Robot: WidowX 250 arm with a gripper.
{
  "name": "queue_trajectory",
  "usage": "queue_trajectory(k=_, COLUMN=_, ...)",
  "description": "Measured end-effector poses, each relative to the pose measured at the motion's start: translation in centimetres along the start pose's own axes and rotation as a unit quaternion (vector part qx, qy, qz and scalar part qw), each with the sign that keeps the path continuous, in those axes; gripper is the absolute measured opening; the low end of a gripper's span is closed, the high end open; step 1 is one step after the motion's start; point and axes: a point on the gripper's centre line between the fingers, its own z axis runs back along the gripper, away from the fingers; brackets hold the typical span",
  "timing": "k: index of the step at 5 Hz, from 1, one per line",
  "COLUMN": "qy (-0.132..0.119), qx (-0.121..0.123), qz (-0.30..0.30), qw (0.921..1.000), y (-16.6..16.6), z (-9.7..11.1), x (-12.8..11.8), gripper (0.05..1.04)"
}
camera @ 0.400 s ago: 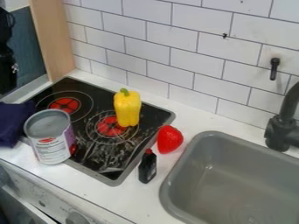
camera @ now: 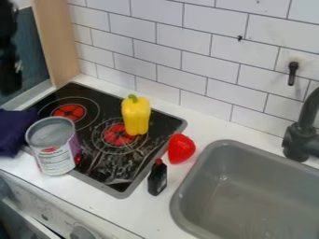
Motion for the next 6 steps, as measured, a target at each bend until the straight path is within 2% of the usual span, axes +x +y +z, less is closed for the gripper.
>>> queue_trajectory(k=1, qy=-0.042, qx=0.011, qz=-0.048, qw=0.9979, y=-3.6, z=2.1, x=0.1, gripper=1.000)
queue_trajectory(k=2, qy=-0.060, qx=0.014, qz=-0.105, qw=0.9925, y=-7.5, z=3.6, x=-0.6, gripper=1.000)
queue_trajectory(k=3, qy=-0.052, qx=-0.001, qz=-0.166, qw=0.9847, y=-11.9, z=3.9, x=-1.8, gripper=1.000)
queue_trajectory(k=4, qy=-0.034, qx=-0.022, qz=-0.212, qw=0.9764, y=-15.6, z=2.7, x=-2.9, gripper=1.000)
queue_trajectory(k=5, qy=-0.019, qx=-0.031, qz=-0.235, qw=0.9712, y=-18.5, z=1.2, x=-3.1, gripper=1.000)
queue_trajectory(k=6, qy=-0.017, qx=-0.033, qz=-0.240, qw=0.9700, y=-21.1, z=-1.0, x=-2.8, gripper=1.000)
